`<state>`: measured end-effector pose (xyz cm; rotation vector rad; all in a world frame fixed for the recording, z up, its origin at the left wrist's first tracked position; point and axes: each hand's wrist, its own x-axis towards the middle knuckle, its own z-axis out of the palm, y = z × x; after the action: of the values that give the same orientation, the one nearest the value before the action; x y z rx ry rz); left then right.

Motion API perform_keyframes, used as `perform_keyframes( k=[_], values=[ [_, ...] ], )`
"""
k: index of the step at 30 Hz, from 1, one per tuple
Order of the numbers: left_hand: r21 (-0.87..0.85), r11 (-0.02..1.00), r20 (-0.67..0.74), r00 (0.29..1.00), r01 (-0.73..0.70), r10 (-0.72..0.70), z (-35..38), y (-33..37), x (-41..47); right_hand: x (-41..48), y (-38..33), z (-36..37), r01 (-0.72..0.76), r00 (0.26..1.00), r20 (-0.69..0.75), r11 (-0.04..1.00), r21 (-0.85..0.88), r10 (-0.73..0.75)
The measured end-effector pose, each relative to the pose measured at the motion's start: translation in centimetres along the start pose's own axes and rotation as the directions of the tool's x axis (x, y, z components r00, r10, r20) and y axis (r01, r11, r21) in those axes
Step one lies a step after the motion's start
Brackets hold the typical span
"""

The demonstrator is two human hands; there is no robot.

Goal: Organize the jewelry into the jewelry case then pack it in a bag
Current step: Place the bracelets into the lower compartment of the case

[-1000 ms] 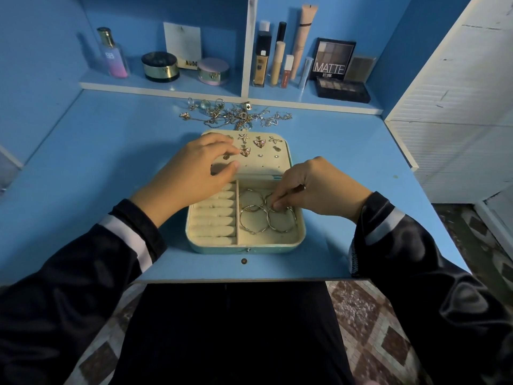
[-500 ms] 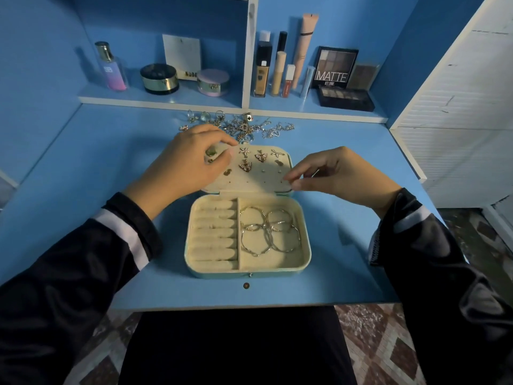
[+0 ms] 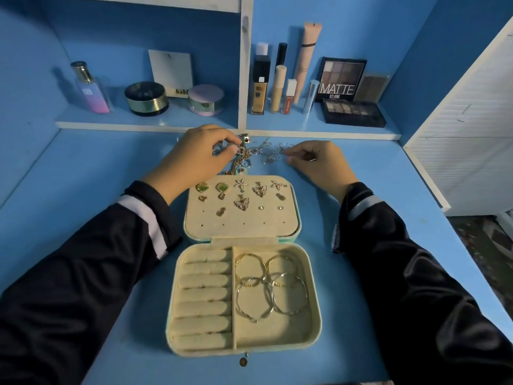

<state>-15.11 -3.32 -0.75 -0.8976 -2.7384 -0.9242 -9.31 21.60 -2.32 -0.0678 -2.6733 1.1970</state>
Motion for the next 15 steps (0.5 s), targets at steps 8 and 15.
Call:
perform_keyframes(
  k=[8,15],
  values=[
    [-0.085,0.996,0.068,0.997,-0.017,0.023,1.0,-0.8,1.6,1.2,0.7,1.3,0.128,0.989,-0.06,0.99,-0.056,-0.132],
    [-0.14,0.988,0.139,0.987,-0.057,0.076,0.9,-1.0,1.8,1.3,1.3,1.5,0.179,0.981,-0.056,0.982,-0.065,-0.183]
  ],
)
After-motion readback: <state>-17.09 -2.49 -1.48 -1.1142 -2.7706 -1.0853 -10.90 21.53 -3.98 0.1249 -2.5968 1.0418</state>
